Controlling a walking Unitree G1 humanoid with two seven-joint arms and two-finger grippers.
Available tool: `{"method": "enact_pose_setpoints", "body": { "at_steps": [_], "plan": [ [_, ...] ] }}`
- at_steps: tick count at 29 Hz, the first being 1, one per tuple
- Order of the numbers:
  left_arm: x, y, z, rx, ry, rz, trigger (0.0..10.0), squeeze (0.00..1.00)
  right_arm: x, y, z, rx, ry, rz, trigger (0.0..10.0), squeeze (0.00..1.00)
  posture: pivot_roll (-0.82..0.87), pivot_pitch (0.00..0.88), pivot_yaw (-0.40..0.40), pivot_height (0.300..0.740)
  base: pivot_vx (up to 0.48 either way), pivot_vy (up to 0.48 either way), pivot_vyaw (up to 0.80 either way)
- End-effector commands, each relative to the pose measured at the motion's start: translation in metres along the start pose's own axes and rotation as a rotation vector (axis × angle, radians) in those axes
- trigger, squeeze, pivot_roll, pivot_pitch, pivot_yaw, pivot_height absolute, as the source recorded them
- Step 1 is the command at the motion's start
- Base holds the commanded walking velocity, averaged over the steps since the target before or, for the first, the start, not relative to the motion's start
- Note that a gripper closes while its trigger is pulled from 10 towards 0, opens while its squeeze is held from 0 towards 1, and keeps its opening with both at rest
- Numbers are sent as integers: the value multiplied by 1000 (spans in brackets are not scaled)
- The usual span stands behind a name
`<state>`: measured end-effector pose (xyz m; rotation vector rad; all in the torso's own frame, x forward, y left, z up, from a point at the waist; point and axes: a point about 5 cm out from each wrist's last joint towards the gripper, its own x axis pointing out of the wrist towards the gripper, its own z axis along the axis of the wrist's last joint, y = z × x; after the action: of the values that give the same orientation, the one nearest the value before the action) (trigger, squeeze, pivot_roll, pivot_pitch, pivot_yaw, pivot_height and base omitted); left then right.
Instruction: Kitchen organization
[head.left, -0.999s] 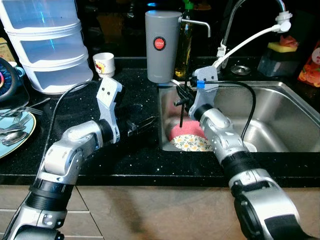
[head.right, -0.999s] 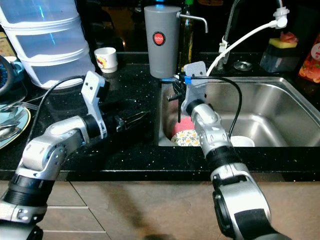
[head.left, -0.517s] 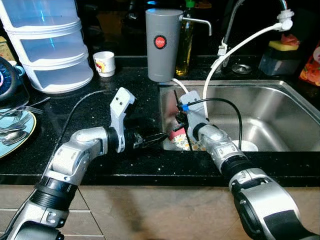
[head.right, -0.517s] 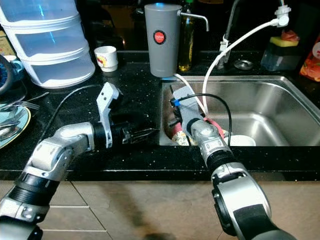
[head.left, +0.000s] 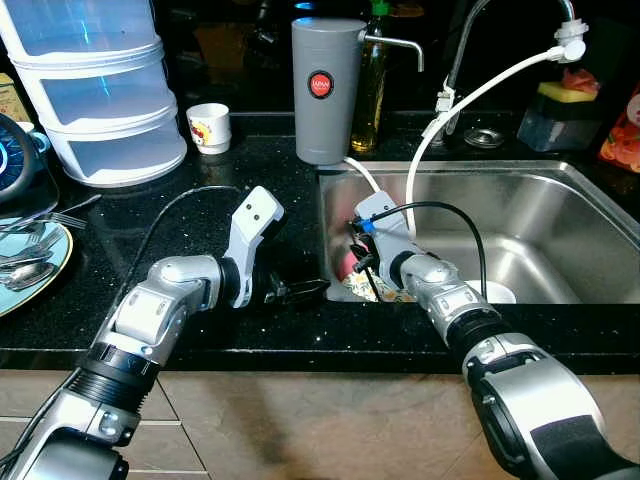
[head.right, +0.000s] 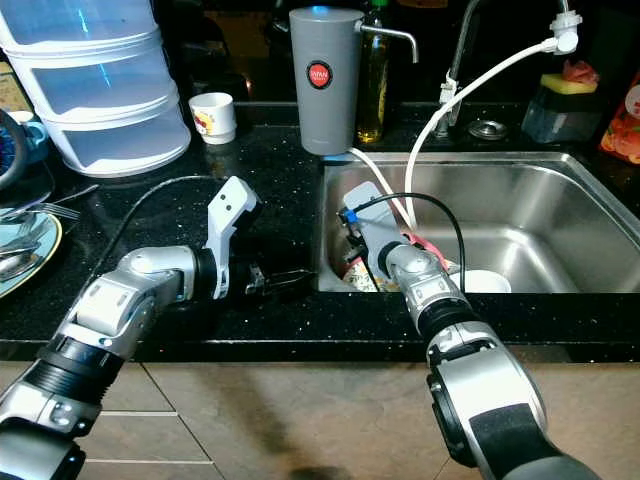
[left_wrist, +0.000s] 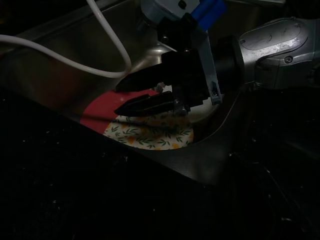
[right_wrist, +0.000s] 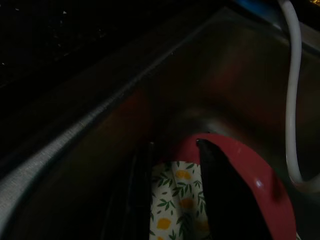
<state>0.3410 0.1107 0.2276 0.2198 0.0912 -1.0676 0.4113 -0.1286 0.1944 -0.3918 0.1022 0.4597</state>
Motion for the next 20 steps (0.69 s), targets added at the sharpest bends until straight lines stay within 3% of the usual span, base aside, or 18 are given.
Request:
{"method": "enact_pose_setpoints", "body": {
  "at_steps": [1,7,8,9,10,14,16,20],
  "plan": [
    [-4,5,1,20,10,9,10000,0,1,2,-4,0,33,12,10000,1000,-8,68,19,740,0,0,0],
    [-4,7,2,25,7,20,10000,0,1,1,-1,-4,25,3,10000,1000,-8,62,20,740,0,0,0],
    [-4,9,3,32,-6,47,10000,0,1,-4,4,8,-2,-31,10000,424,-8,56,20,740,0,0,0],
    [-4,9,3,32,-6,47,10000,0,1,-4,4,8,-2,-31,10000,424,-8,56,20,740,0,0,0],
    [-4,11,4,41,-12,75,10000,0,0,-7,7,25,-24,-49,10000,0,-7,53,20,740,0,0,0],
    [-4,16,5,49,-26,158,10000,0,-1,-13,16,65,-78,-88,10000,0,-4,55,20,740,0,0,0],
    [-7,24,6,36,-32,261,10000,0,-3,-21,31,97,-162,-143,10000,0,0,61,21,740,0,0,0],
    [-11,29,9,28,-51,341,10000,0,-6,-30,45,121,-253,-192,10000,0,3,63,22,740,0,0,0]
  ]
}}
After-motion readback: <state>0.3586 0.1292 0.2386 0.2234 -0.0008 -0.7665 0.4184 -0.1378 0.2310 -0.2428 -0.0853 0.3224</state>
